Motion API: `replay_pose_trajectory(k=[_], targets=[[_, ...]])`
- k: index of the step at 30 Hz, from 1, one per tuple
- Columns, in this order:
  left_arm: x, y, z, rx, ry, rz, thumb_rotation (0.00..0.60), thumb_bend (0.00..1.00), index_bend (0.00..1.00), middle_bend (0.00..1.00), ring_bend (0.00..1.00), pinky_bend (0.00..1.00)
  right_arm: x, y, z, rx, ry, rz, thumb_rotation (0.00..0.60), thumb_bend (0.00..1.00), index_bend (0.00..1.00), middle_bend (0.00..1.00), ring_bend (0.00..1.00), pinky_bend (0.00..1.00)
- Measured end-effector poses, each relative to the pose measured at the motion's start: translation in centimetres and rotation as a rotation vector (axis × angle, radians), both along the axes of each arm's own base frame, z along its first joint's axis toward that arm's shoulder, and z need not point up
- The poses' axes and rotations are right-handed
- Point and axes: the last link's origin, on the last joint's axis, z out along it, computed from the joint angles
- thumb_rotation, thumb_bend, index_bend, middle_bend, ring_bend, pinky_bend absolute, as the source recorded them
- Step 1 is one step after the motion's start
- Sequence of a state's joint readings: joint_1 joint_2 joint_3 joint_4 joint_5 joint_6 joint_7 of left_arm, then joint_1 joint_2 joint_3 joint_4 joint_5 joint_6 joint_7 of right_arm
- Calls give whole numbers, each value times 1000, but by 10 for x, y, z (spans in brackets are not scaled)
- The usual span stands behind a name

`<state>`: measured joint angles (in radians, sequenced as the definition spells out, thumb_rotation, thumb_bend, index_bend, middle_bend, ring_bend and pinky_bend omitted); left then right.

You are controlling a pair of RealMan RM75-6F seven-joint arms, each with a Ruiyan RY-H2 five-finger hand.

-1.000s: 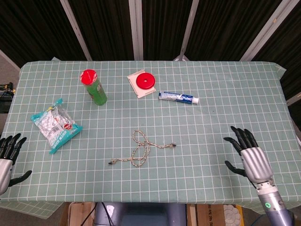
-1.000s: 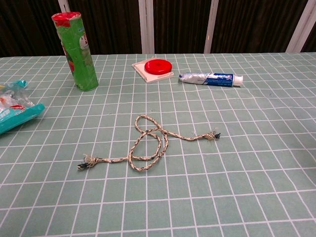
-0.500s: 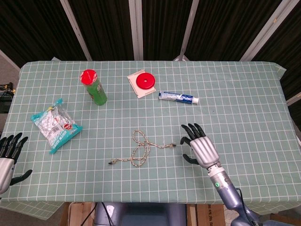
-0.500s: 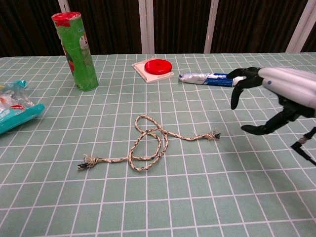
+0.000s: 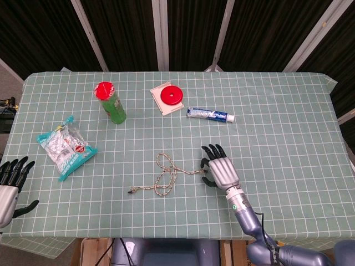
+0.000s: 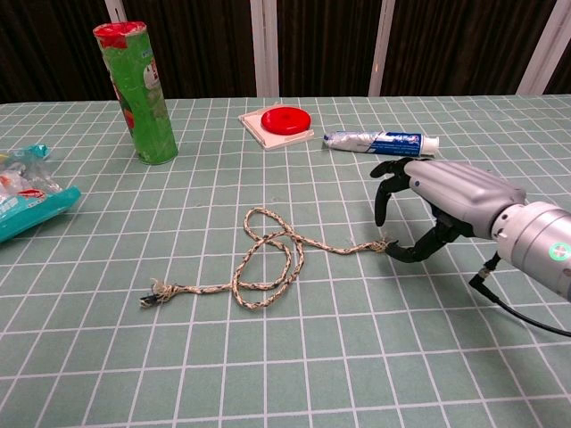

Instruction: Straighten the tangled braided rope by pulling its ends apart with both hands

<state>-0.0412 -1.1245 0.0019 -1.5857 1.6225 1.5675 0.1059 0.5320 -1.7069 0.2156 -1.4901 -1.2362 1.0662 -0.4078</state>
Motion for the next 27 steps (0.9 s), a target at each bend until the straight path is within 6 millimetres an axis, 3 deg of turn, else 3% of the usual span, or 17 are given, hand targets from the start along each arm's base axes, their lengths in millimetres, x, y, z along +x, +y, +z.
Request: replay_pose_trajectory(k=[12, 27], targets=[[1, 1, -1, -5, -4, -4, 600, 37, 18, 0, 0, 0, 4, -5, -22, 14, 7, -7, 600, 345, 511, 144, 0, 0], [1, 2, -1, -2, -11, -7, 600, 37, 18, 0, 0, 0, 2, -8, -28, 11, 10, -33, 600, 398, 531, 151, 0, 0]])
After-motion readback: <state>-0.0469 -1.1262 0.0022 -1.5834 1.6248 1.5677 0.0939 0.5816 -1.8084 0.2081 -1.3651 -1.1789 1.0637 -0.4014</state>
